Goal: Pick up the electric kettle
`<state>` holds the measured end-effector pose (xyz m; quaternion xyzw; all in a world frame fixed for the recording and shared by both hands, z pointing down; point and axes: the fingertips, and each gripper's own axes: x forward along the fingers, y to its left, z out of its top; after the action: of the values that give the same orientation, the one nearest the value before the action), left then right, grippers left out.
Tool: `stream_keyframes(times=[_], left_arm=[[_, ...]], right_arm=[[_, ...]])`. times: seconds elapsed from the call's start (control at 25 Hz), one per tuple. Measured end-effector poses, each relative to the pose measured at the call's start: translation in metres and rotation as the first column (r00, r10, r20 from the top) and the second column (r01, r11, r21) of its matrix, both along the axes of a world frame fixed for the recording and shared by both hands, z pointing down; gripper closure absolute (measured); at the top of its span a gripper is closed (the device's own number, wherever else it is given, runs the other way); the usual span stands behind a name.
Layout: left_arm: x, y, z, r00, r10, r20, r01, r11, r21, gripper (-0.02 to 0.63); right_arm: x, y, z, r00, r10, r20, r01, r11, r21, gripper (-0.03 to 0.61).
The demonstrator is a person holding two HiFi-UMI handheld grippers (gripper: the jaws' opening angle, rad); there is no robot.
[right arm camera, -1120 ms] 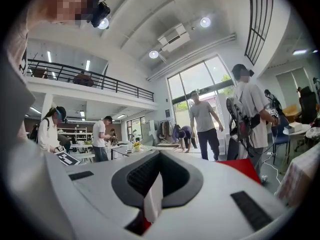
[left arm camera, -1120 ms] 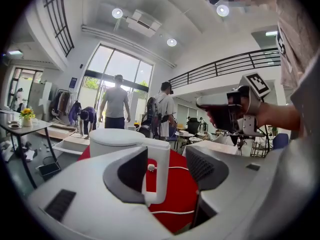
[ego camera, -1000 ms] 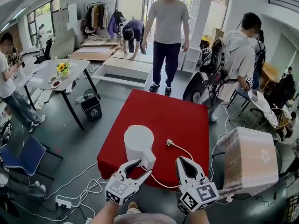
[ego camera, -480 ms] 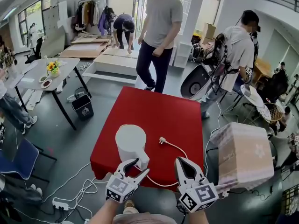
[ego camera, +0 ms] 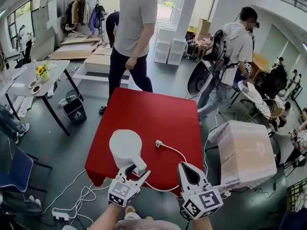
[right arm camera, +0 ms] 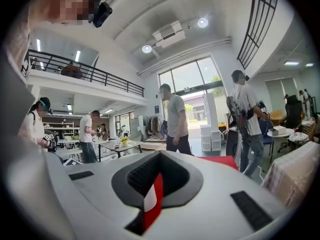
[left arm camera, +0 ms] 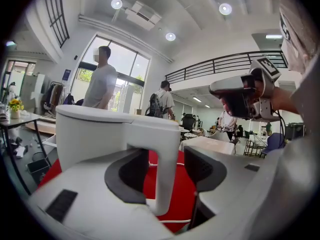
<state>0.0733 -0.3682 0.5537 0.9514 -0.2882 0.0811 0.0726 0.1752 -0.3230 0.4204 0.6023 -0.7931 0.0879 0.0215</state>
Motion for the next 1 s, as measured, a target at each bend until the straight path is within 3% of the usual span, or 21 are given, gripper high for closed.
stream_keyframes(times=[0.56,0.68,0.72,1.0], left_arm=[[0.026,-0.005,0.007,0.997,0.073,-0.005,-0.073,0.997,0.015,0.436],[0.026,-0.008,0.008,0.998,0.067,0.005,-0.067,0.997,0.024,0.487],[0.026,-0.010,0.008,0.998,0.066,0.009,-0.066,0.997,0.027,0.535],[0.023,-0.010,0.010,0.995,0.102,0.023,-0.103,0.994,0.041,0.540]], right_arm=[[0.010,0.000,0.007,0.998,0.056,-0.002,-0.057,0.998,-0.014,0.574],[0.010,-0.002,0.010,0.998,0.058,-0.001,-0.058,0.998,-0.016,0.574],[0.010,-0.003,0.010,0.998,0.060,-0.001,-0.060,0.998,-0.017,0.574],[0.003,-0.008,0.014,0.998,0.061,0.000,-0.061,0.998,-0.025,0.574]])
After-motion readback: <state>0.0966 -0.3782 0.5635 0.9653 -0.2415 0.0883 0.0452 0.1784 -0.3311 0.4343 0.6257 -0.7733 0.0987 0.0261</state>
